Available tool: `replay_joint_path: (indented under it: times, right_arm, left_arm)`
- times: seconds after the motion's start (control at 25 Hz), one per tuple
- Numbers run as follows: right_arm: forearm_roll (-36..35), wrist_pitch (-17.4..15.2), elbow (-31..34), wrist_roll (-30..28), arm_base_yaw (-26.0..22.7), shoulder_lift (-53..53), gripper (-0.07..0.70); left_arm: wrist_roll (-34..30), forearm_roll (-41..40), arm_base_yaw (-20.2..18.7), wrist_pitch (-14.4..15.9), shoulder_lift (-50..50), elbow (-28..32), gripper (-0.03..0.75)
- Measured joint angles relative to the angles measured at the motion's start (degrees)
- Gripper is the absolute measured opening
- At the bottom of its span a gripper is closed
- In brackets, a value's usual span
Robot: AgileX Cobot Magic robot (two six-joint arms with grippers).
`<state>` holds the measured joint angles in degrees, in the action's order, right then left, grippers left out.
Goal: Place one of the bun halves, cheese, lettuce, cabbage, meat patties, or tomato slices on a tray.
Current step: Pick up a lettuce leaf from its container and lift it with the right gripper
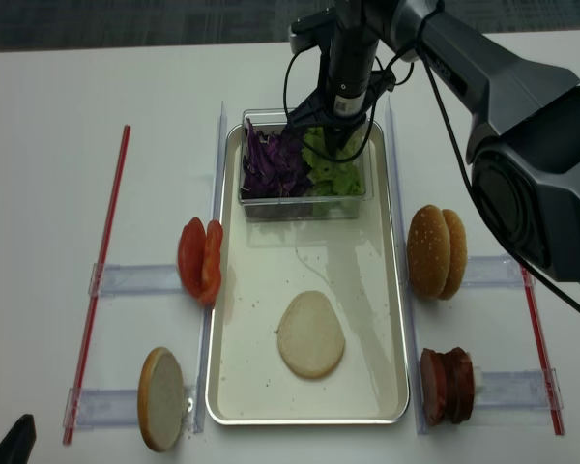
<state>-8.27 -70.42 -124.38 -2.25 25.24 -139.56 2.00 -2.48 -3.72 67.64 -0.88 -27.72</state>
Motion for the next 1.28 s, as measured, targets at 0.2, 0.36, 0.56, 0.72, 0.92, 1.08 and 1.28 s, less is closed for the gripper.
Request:
replay_joint_path:
  times: [0.2,0.36,0.56,0.72,0.92,1.08,1.28]
  right_arm:
    - [-0.10,0.00,-0.12,-0.12,0.00,0.00,0.052]
    - [0.01,0.00,-0.12,-0.31,0.00,0.00,0.048]
    - [0.01,0.00,-0.12,-0.36,0.00,0.00,0.047]
    - [0.01,0.00,-0.12,-0.36,0.00,0.83,0.047]
    - [-0.12,-0.11,-0.12,-0.69,0.00,3.63,0.047]
    - [-1.42,-0.20,-0.12,-0.96,0.00,5.39,0.047]
    - [-1.40,-0.44,0.34,-0.96,0.36,7.65,0.047]
  left_arm:
    - [0.00,0.00,0.00,0.00,0.00,0.00,0.545]
    - [0.00,0.00,0.00,0.00,0.00,0.00,0.545]
    - [0.00,0.00,0.00,0.00,0.00,0.00,0.545]
    - [0.00,0.00,0.00,0.00,0.00,0.00,0.545]
    - [0.00,0.00,0.00,0.00,0.00,0.00,0.545]
    - [0.00,0.00,0.00,0.00,0.00,0.00,0.545]
    - [0.00,0.00,0.00,0.00,0.00,0.00,0.545]
